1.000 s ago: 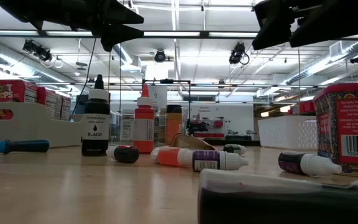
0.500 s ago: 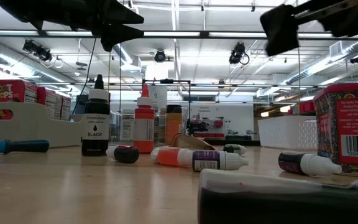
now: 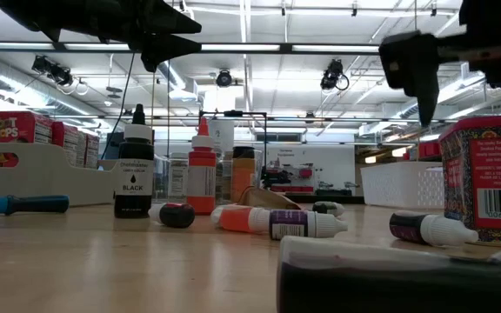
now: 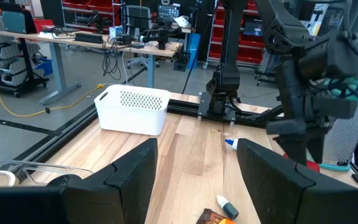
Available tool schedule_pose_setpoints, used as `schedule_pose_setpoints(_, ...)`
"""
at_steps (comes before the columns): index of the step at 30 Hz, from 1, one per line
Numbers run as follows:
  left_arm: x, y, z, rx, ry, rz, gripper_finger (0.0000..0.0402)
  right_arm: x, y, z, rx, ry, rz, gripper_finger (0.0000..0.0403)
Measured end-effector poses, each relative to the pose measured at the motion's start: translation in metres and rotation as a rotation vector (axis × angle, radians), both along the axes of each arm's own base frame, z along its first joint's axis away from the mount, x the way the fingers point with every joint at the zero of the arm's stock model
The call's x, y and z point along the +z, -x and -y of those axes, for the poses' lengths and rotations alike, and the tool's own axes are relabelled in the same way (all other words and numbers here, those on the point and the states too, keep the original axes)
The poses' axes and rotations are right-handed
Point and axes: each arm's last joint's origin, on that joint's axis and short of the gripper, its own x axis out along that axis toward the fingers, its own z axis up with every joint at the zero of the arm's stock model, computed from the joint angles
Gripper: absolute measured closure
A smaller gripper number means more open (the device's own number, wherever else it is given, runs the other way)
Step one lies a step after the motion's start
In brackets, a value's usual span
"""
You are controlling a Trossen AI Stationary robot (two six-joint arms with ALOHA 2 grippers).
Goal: Pick & Place Kitchen Items
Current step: Put the red seasoning can into the transparent bin
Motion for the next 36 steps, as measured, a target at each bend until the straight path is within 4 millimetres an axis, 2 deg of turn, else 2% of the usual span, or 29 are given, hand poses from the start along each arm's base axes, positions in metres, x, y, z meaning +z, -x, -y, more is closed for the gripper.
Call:
schedule_pose_setpoints(7, 0.000, 0.000, 0.000, 0.000, 0.000, 0.000, 0.0170, -0.019, -0.006, 0.000, 0.002, 0.046, -0.066, 0.0032)
schedule_pose_setpoints(16, 0.000, 0.000, 0.000, 0.000, 0.000, 0.001, 0.0170, -0.027, -0.009, 0.000, 0.018, 0.073, -0.073, 0.0040)
schedule_pose_setpoints(21, 0.000, 0.000, 0.000, 0.000, 0.000, 0.000, 0.0170, -0.028, -0.010, -0.001, -0.007, 0.057, -0.082, 0.0078)
schedule_pose_setpoints(29, 0.000, 0.000, 0.000, 0.000, 0.000, 0.000, 0.0170, -0.025, -0.014, -0.002, -0.058, -0.003, -0.058, 0.0181)
schedule_pose_setpoints(36, 0.000, 0.000, 0.000, 0.000, 0.000, 0.000, 0.0170, -0.018, -0.026, 0.002, -0.263, -0.147, -0.014, 0.0187)
